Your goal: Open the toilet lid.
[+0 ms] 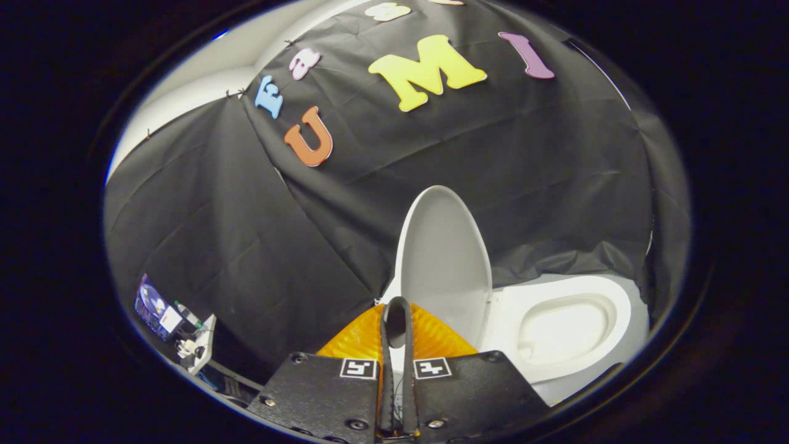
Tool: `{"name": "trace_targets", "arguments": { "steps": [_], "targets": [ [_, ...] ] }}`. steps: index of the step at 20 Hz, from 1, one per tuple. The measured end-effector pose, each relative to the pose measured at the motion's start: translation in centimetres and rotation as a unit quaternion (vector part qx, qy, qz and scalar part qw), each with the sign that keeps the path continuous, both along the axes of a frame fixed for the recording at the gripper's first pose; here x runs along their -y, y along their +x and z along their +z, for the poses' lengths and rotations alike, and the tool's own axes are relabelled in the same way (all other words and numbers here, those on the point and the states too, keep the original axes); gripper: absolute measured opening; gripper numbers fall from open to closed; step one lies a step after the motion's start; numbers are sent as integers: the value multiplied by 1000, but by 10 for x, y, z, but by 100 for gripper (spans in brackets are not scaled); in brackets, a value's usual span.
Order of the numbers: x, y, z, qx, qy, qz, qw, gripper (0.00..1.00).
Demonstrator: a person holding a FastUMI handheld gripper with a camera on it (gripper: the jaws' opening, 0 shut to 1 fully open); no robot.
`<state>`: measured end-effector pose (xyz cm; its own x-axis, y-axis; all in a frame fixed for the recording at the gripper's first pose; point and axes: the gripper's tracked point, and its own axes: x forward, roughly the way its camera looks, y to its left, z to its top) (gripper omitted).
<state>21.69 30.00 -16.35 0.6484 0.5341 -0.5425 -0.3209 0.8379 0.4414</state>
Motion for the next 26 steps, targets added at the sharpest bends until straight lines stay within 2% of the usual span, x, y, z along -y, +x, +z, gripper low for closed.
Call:
{"name": "trace_targets", "arguments": {
  "steps": [5,12,18,22,26],
  "targets": [
    [-29,-4,-5,7,-44,11,999,9],
    [-51,-5,-8,6,-58,14,998,10],
    [-65,-4,-12,-11,-49,27,998,24],
    [-59,-4,-11,-27,-36,21,999,34],
    [-51,-8,-9,-34,-38,20,998,39]
  ]
}}
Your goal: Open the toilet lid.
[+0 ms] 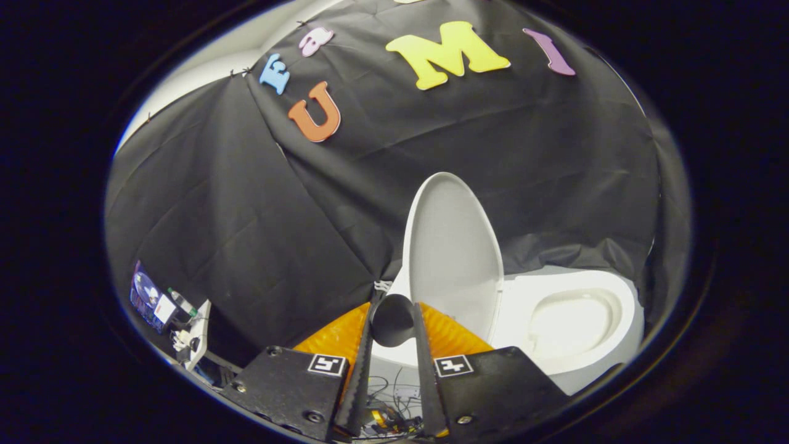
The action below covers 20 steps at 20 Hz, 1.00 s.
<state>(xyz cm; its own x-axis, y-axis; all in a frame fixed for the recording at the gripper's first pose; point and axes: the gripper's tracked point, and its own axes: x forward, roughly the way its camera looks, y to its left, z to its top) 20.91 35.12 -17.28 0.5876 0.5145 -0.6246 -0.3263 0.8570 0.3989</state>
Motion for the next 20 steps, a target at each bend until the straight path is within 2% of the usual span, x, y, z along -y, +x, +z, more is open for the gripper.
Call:
{"name": "trace_targets", "arguments": {
  "steps": [5,10,11,14,20],
  "targets": [
    [12,0,6,5,-5,-2,1000,43],
    [23,-2,17,11,-1,-4,1000,62],
    [24,-3,23,14,-1,-2,1000,62],
    [32,-3,38,32,-1,-7,999,73],
    [55,-10,69,53,15,-19,998,74]
  ]
}}
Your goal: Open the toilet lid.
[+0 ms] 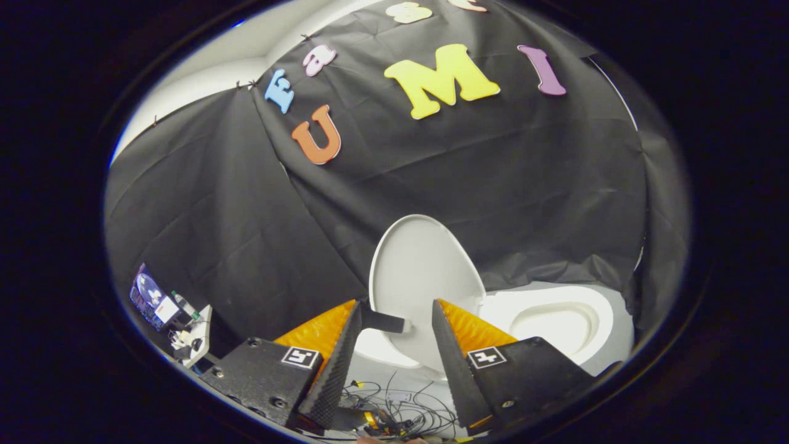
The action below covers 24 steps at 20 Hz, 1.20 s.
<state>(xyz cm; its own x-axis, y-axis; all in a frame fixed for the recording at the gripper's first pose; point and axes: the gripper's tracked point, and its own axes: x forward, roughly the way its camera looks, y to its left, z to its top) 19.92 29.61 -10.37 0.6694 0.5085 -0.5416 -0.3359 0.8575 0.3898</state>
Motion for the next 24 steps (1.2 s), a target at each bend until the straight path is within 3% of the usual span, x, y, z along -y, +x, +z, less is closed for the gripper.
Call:
{"name": "trace_targets", "arguments": {
  "steps": [9,16,24],
  "targets": [
    [51,-30,86,122,-38,-23,992,80],
    [113,-70,142,216,-83,-78,970,100],
    [190,-115,183,282,-109,-159,940,100]
  ]
}}
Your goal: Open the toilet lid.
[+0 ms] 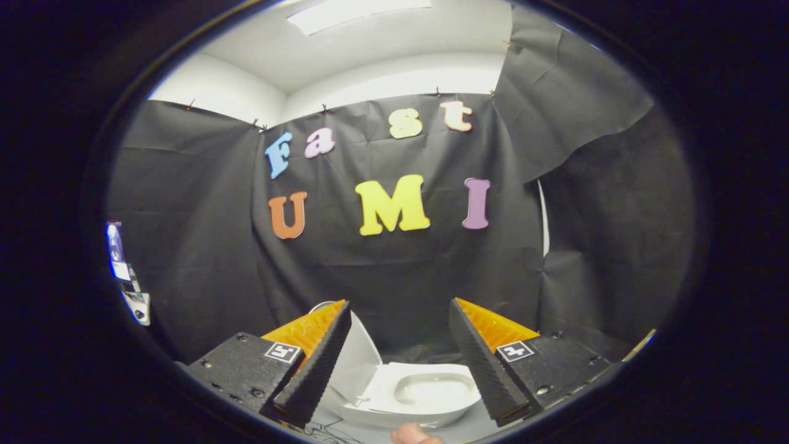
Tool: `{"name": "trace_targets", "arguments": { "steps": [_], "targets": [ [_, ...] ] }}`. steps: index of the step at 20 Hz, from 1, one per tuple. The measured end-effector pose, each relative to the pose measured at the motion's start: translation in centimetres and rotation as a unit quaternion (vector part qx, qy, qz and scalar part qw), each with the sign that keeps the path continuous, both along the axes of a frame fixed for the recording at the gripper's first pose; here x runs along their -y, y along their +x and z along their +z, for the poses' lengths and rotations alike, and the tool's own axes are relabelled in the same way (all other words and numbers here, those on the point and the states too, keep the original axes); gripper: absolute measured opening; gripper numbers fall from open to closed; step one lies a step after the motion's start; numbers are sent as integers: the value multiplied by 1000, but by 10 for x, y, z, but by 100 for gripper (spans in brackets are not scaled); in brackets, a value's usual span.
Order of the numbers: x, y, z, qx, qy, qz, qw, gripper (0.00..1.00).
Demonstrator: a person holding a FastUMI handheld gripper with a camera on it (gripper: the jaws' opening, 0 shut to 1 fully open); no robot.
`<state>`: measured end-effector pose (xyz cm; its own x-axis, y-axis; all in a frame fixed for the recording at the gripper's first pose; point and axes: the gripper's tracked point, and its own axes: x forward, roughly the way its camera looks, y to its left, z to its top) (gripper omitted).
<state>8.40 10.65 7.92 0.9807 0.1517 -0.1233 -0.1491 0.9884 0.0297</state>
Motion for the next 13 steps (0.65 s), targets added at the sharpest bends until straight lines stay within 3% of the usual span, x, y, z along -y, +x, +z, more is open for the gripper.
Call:
{"name": "trace_targets", "arguments": {
  "steps": [7,13],
  "targets": [
    [54,-44,8,40,-13,-57,998,100],
    [78,-65,-2,44,-7,-80,996,100]
  ]
}}
